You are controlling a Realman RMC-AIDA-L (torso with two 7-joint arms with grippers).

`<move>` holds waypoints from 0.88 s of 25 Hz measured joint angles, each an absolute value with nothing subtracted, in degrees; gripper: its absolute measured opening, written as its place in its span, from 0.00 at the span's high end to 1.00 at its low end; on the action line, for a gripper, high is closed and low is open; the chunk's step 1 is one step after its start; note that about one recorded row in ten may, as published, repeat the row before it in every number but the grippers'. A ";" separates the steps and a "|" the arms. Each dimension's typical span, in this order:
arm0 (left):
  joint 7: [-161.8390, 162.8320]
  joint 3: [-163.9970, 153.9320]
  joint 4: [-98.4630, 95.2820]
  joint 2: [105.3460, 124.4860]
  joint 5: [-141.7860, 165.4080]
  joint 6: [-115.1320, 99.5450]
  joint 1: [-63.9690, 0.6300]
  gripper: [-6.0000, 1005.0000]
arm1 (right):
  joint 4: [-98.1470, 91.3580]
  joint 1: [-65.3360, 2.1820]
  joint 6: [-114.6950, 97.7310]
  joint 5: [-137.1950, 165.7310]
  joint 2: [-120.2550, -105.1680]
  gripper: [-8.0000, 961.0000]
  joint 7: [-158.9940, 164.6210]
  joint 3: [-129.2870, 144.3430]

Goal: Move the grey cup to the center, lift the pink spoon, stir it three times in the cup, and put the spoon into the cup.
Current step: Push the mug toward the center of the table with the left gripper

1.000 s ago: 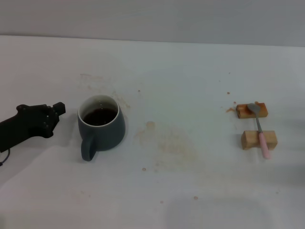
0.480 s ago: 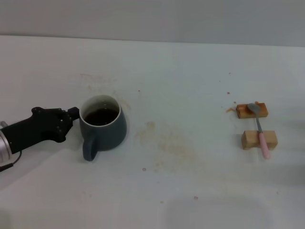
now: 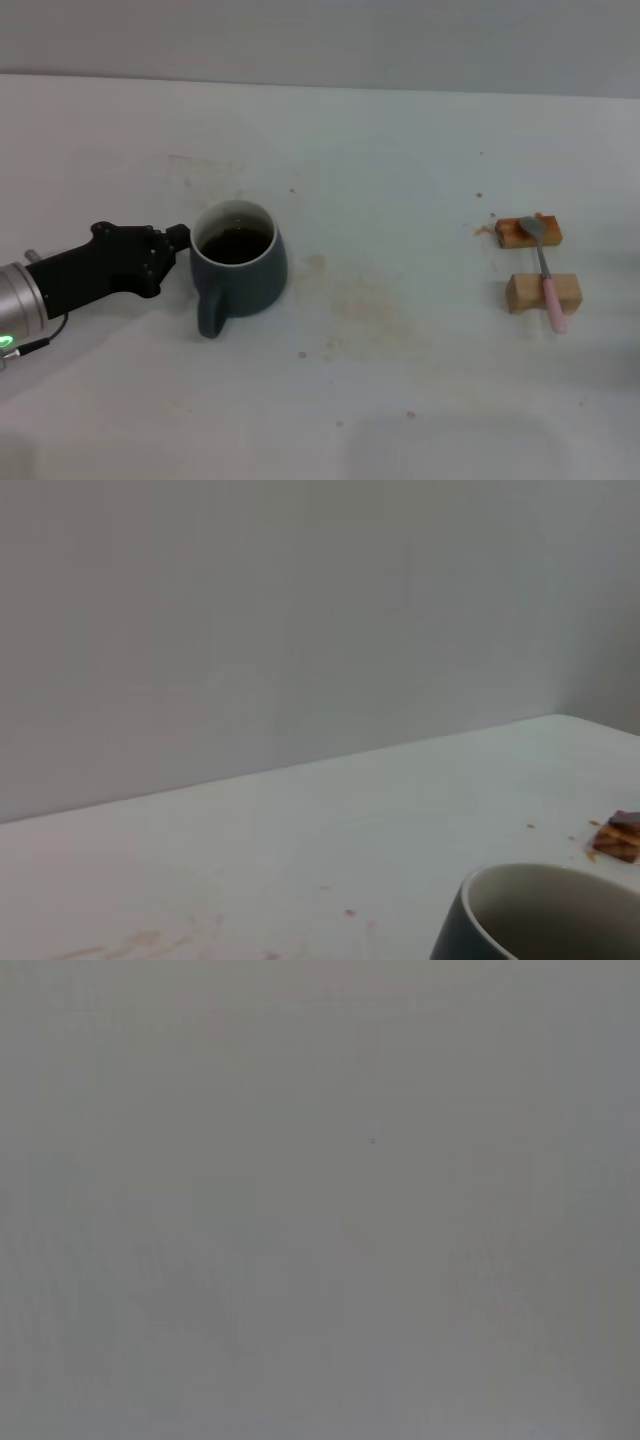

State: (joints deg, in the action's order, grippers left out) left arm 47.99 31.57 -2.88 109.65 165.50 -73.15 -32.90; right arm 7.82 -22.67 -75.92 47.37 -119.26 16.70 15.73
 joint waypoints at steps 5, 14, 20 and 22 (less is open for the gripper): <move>47.99 30.76 -2.98 110.59 165.49 -73.07 -33.64 0.96 | 7.82 -22.54 -75.94 47.37 -119.27 0.35 16.70 15.73; 48.02 28.59 -2.79 113.20 165.46 -73.21 -35.26 0.95 | 7.82 -22.34 -75.94 47.37 -119.26 0.35 16.70 15.80; 48.07 26.98 -2.91 114.98 165.45 -73.03 -36.49 0.95 | 7.82 -22.14 -75.94 47.37 -119.26 0.35 16.70 16.15; 48.08 27.10 -2.90 114.98 165.42 -73.10 -36.49 0.95 | 7.82 -22.12 -75.94 47.37 -119.26 0.35 16.70 16.17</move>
